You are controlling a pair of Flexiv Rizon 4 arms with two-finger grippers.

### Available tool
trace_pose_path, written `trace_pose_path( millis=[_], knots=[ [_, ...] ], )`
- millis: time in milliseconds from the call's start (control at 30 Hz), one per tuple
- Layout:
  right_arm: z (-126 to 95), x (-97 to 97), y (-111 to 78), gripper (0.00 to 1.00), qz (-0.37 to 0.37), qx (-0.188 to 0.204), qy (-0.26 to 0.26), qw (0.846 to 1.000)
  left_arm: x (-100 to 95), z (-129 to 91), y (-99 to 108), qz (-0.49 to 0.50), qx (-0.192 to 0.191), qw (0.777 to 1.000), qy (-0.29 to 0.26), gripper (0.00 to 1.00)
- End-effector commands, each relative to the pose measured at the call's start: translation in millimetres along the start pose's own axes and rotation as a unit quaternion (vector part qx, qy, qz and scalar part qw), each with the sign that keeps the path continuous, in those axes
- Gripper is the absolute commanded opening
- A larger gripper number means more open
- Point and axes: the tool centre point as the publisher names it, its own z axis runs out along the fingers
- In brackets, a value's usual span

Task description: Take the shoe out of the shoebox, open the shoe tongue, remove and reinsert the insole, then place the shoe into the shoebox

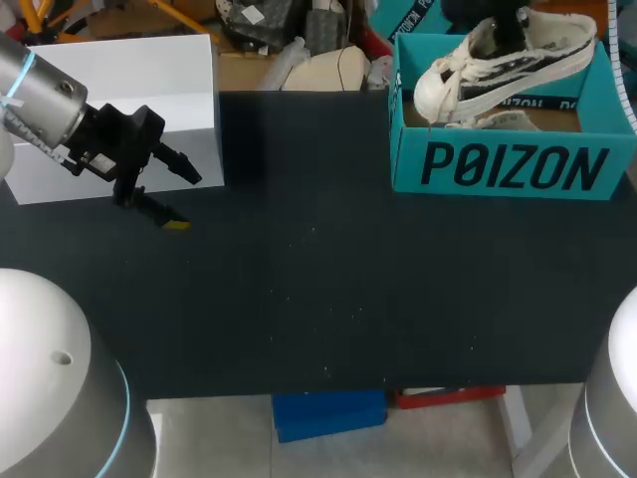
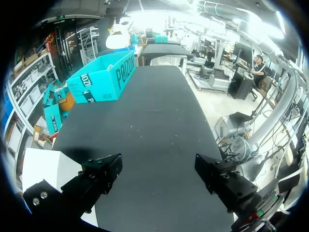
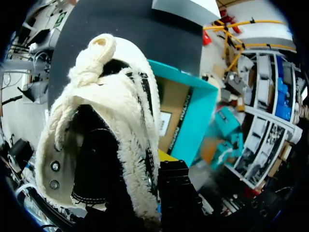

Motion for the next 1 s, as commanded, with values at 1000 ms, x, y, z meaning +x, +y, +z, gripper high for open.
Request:
trace_pose_path(
  millis=[1000],
  knots=[
    [59,-79.4,-24.1,0.0,0.089,-0.078,-0.013,0.993,0.9,0,0,0.0,-0.001,1.0,-0.002,1.0]
  ],
)
